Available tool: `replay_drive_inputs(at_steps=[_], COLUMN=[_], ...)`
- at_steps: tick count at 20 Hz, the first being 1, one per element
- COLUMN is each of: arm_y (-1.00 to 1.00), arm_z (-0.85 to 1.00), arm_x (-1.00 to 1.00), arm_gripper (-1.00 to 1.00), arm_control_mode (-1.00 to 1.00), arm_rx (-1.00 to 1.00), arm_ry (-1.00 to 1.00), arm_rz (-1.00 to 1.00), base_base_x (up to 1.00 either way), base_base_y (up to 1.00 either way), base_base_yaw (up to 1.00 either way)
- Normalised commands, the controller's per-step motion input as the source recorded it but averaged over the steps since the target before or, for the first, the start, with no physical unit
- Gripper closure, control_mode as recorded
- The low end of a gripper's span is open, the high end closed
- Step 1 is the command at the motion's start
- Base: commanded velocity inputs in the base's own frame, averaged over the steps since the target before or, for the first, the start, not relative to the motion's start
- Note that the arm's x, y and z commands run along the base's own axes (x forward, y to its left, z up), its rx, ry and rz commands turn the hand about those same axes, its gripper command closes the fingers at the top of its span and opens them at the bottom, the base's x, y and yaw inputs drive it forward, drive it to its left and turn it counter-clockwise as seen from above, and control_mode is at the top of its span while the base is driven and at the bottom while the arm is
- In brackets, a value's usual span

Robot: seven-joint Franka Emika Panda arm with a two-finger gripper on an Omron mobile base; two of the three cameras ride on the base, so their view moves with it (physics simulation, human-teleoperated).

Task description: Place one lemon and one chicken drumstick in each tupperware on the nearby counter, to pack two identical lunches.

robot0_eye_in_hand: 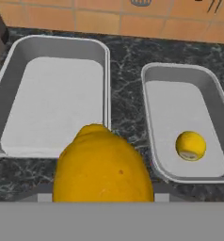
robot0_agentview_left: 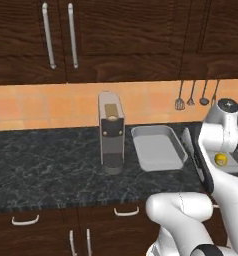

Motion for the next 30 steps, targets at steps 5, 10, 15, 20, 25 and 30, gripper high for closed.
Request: replay_drive_inputs(at_steps=[5, 10, 15, 20, 25, 30], arm_y=[0.54, 0.27, -0.07, -0.24, -0.01, 0.0], arm_z=[-0.13, -0.75, -0.7, -0.39, -0.01, 0.0], arm_x=[0.56, 1.0, 1.0, 1.0, 0.17, -0.06], arm_gripper=[1.0, 1.0, 1.0, -1.0, -1.0, -1.0], arm_control_mode=[-1.0, -1.0, -1.0, -1.0, -1.0, -1.0], arm_rx=[-0.01, 0.0, 0.06, 0.09, 0.0, 0.0], arm_ry=[0.0, 0.14, 0.34, 0.13, 0.0, -0.01], arm_rz=[-0.07, -0.01, 0.0, 0.03, 0.01, 0.0], base_base_x=[0.29, 0.0, 0.0, 0.0, 0.0, 0.0], base_base_y=[0.36, 0.0, 0.0, 0.0, 0.0, 0.0], base_base_yaw=[-0.07, 0.0, 0.0, 0.0, 0.0, 0.0])
